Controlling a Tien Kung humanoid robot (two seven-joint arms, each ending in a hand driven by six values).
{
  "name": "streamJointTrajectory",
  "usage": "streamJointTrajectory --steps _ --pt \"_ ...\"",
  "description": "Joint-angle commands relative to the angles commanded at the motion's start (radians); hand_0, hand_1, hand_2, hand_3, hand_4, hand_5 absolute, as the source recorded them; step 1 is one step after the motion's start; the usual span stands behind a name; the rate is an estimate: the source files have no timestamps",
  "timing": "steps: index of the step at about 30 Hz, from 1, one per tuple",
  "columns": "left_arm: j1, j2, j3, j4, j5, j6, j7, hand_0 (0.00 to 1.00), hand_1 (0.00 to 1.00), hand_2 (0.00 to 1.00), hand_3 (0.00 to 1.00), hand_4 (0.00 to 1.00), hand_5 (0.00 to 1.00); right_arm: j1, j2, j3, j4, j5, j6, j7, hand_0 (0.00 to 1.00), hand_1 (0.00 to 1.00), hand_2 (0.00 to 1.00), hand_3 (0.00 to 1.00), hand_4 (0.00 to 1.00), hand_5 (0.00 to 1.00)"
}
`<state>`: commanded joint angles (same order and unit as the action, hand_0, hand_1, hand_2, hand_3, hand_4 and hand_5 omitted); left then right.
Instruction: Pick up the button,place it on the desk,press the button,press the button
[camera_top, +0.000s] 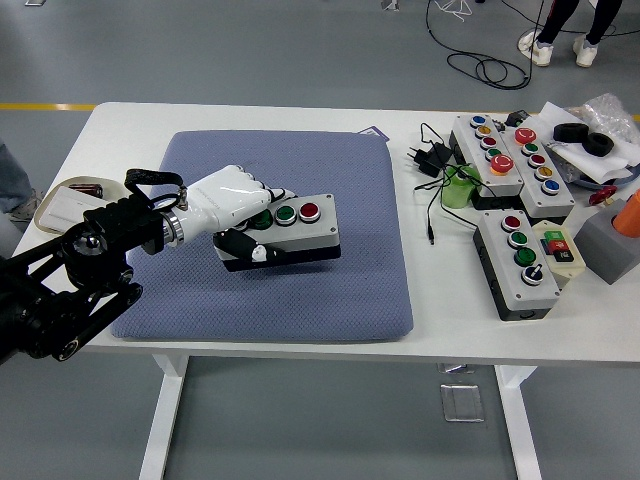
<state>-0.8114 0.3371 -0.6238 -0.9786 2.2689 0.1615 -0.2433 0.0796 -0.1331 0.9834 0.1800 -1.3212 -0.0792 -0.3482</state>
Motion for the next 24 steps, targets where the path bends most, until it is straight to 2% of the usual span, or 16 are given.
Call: streamJointTrajectory --steps 5,14,24 --pt "-0.012 -0.001 0.020 0.019 0.000 0.038 -0.014 0.244 0.142 0.148 0.267 0.253 0.002 0.001 0.000 0.001 0.000 -0.003 0.000 0.000 0.635 0.454 0.615 0.564 0.305 0.238" --pt "-0.030 -0.007 0.069 0.057 0.000 0.044 -0.021 0.249 0.145 0.150 0.266 0.251 0.002 0.002 0.000 0.002 0.000 -0.006 0.000 0.000 0.635 0.454 0.615 0.564 0.304 0.237" --pt "-0.031 -0.006 0.075 0.071 0.000 0.041 -0.028 0.262 0.169 0.167 0.271 0.257 0.002 0.005 0.000 0.003 0.000 -0.011 0.002 0.000 0.634 0.454 0.615 0.564 0.303 0.236"
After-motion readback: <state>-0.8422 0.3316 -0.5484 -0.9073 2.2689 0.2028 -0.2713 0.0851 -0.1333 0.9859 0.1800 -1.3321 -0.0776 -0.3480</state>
